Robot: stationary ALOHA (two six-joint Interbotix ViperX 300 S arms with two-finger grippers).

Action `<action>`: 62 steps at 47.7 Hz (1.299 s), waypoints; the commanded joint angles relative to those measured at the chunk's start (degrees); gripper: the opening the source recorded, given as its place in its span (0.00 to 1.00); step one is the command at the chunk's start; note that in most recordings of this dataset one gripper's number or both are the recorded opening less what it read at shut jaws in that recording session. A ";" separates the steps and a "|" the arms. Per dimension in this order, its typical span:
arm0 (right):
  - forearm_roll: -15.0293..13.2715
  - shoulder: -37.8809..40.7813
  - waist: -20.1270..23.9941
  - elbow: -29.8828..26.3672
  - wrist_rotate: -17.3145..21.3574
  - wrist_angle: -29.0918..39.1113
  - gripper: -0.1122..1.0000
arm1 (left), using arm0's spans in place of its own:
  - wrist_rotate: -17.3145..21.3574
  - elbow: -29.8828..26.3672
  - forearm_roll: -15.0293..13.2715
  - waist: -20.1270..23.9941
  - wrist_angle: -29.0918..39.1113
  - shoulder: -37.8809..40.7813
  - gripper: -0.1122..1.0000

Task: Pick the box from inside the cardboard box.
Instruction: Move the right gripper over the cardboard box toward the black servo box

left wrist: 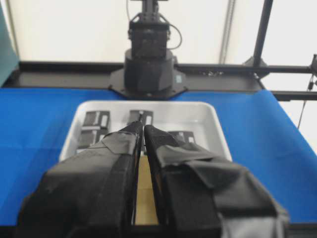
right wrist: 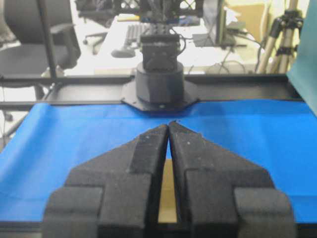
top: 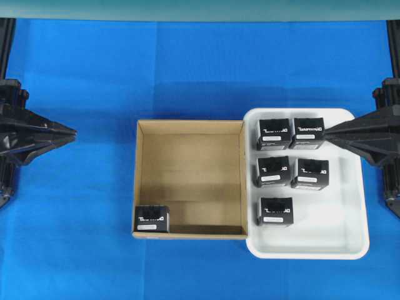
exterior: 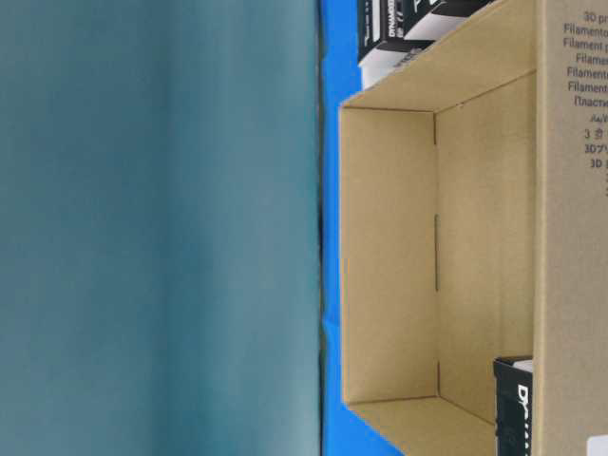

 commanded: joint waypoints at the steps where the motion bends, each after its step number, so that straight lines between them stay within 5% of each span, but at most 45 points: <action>1: 0.26 0.88 -0.26 -0.26 0.70 0.00 0.23 | -0.97 -2.20 0.79 -0.09 0.88 0.62 0.23; 4: 3.16 1.49 -0.26 -0.53 1.32 1.85 0.25 | -0.88 -3.25 0.79 -0.09 2.37 0.62 0.18; 9: 6.42 2.90 -0.70 -2.11 3.34 6.94 0.14 | -0.70 -4.31 0.79 -0.44 5.71 0.53 0.09; 29: 6.50 13.97 -1.67 -16.00 6.68 30.50 0.11 | -0.88 -5.54 0.79 -1.67 13.27 -2.11 0.06; 46: 8.17 33.05 -1.76 -35.86 7.03 47.37 0.11 | -2.02 -6.68 0.88 -1.32 20.39 -5.01 0.06; 62: 9.84 53.44 -2.81 -57.39 5.71 71.10 0.11 | -2.37 -7.38 0.79 -1.41 24.08 -5.71 0.06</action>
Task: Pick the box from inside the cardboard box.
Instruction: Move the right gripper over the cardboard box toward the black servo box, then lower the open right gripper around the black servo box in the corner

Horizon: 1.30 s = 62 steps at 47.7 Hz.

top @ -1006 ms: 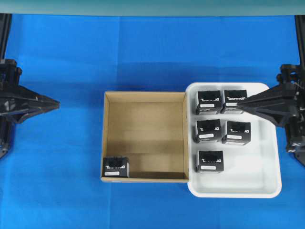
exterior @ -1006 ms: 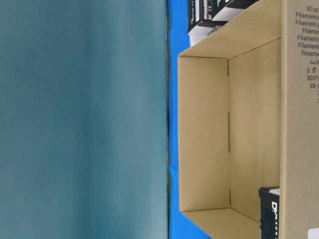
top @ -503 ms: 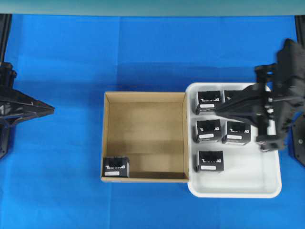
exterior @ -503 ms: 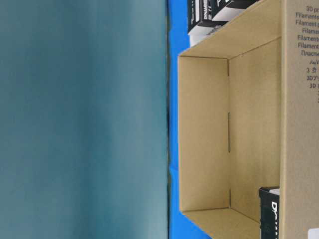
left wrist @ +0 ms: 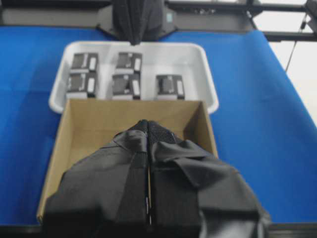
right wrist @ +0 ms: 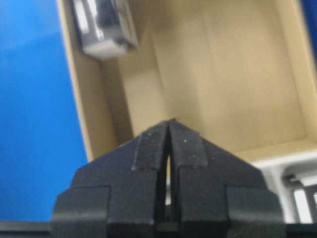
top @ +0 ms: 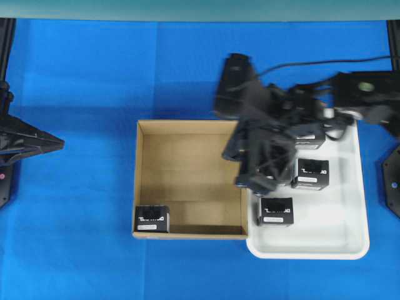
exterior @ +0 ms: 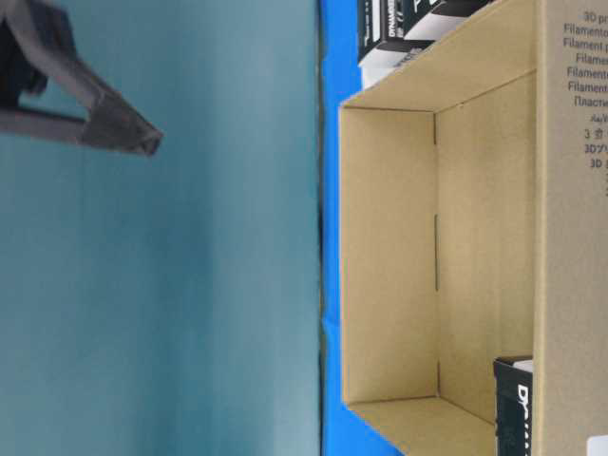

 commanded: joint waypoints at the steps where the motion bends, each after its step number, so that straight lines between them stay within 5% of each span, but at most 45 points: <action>1: 0.26 4.92 0.26 -6.15 -1.23 5.62 0.11 | -0.18 -1.76 0.18 0.18 0.44 0.00 0.06; 16: 2.11 17.23 1.85 -21.80 -8.35 16.88 0.11 | -0.79 -2.11 0.09 -0.09 6.33 -1.32 0.06; 33: 11.78 27.16 1.76 -31.38 -16.44 18.11 0.11 | -0.70 -2.90 0.18 -0.18 10.63 -3.87 0.06; 62: 12.04 35.86 1.67 -40.17 -16.17 20.21 0.12 | -0.79 -2.90 0.18 -0.26 13.80 -4.39 0.06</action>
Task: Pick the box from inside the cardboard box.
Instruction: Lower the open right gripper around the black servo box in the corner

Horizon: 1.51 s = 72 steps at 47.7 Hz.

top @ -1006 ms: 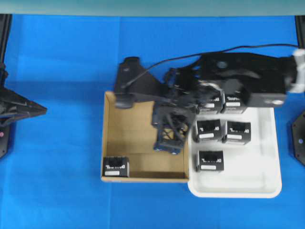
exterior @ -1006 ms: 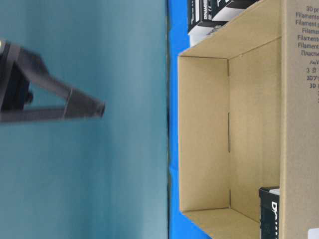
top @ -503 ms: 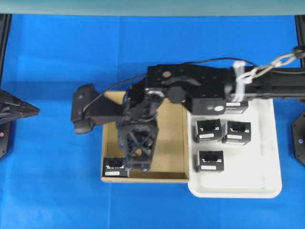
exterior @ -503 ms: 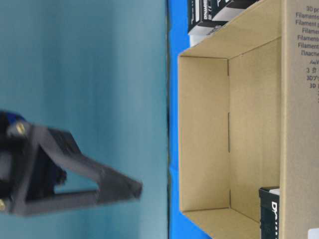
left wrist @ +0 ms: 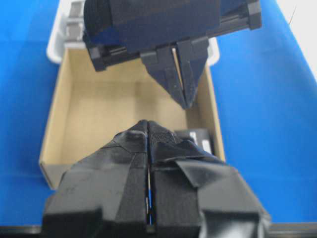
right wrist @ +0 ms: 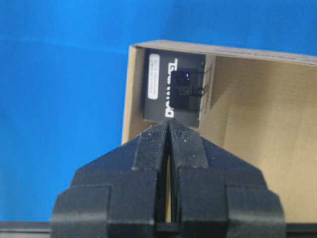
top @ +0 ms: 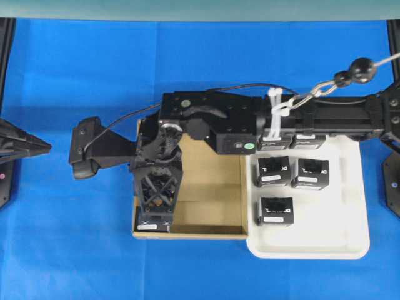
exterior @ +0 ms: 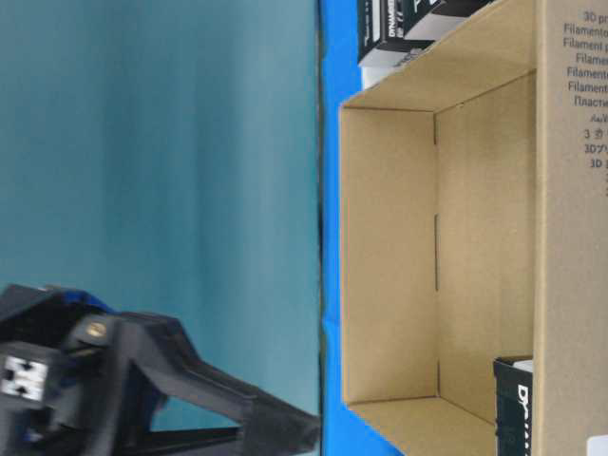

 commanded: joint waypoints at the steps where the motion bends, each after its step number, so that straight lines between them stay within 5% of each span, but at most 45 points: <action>1: 0.35 0.79 0.09 -0.79 0.09 0.00 0.12 | -0.09 -1.67 0.09 -0.18 0.00 0.09 0.06; 11: 0.44 1.85 -0.18 -0.97 0.35 0.62 0.26 | 0.00 -1.67 0.09 -0.18 0.26 -0.26 0.06; 22: 0.44 3.69 -0.62 -0.79 0.44 0.97 0.81 | -0.09 -1.32 0.18 -0.09 0.26 -0.35 0.06; 28: 0.44 4.66 -0.70 -0.70 0.70 0.26 0.99 | -0.09 -1.32 0.18 -0.18 0.35 -0.35 0.06; 72: 0.26 9.67 1.05 2.55 2.64 -6.50 1.00 | -0.09 -1.14 0.09 -0.09 0.26 -0.44 0.06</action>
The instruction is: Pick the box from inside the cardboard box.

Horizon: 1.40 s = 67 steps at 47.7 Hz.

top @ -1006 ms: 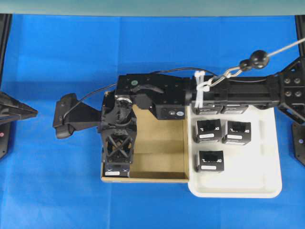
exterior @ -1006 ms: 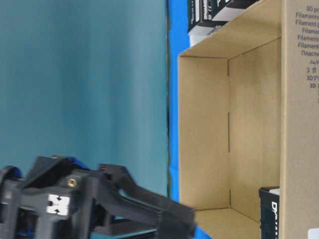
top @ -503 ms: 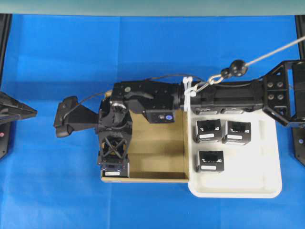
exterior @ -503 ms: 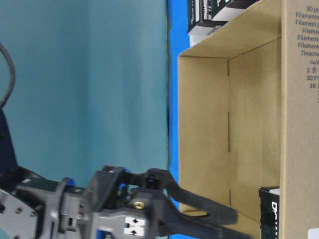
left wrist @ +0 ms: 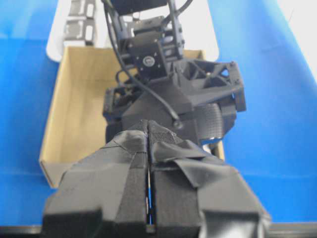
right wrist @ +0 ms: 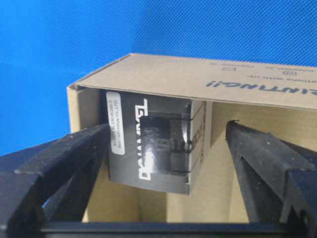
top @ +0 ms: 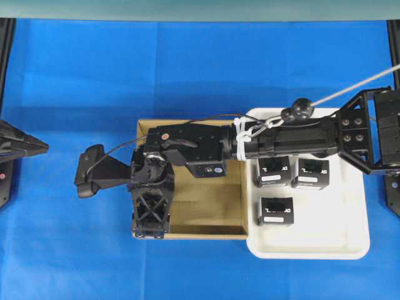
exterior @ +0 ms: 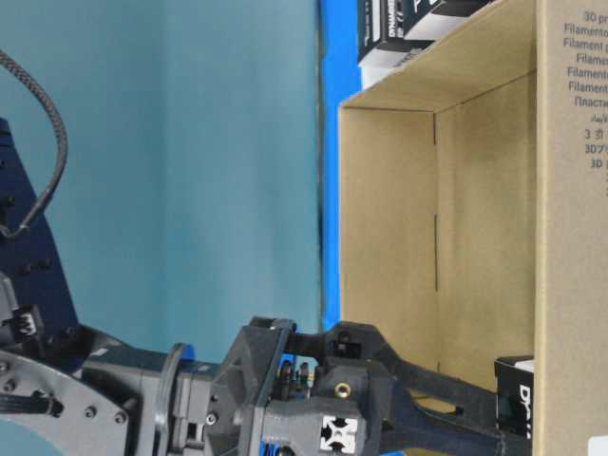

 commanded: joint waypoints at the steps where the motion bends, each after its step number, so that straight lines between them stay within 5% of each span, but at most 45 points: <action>1: 0.09 0.44 0.00 1.05 0.18 -0.97 1.00 | -0.09 -1.14 0.09 0.00 -0.35 0.35 0.06; 67: -4.04 0.26 -10.20 -0.97 -1.05 -0.79 1.00 | -3.08 -0.79 0.18 0.00 -0.70 0.70 0.06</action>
